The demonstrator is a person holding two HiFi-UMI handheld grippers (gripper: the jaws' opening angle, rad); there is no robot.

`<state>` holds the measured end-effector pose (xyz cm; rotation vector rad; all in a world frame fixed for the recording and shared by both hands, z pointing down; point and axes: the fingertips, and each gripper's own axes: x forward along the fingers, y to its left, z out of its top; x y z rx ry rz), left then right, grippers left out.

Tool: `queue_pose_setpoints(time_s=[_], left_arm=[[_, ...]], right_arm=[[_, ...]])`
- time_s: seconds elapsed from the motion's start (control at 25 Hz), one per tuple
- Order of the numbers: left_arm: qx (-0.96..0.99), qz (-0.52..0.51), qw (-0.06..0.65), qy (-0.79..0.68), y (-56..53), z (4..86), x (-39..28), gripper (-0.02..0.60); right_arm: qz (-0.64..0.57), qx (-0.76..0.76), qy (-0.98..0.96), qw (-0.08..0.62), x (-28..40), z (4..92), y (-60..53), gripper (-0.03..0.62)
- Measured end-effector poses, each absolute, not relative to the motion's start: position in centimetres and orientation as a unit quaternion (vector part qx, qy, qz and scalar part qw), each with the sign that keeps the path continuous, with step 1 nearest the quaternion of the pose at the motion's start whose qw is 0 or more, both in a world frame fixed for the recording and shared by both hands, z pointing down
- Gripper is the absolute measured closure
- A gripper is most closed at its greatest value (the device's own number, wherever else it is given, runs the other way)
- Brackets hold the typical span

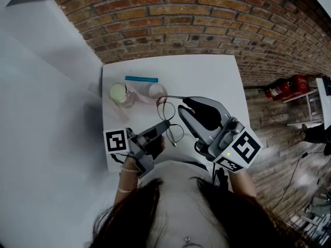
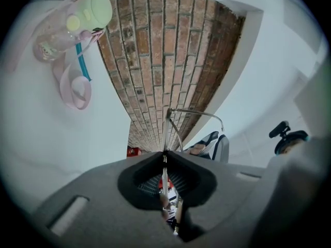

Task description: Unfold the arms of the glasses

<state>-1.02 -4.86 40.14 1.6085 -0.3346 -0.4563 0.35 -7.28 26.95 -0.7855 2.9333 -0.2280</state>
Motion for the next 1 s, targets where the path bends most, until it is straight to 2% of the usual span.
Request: queue_pose_setpoints(time_s=[1.0], left_arm=[[0.717, -0.216, 0.636, -0.184, -6.3, 39.8, -1.7, 0.560]], right_arm=[[-0.100, -0.258, 0.960, -0.032, -2.1, 31.6, -6.6, 0.568]])
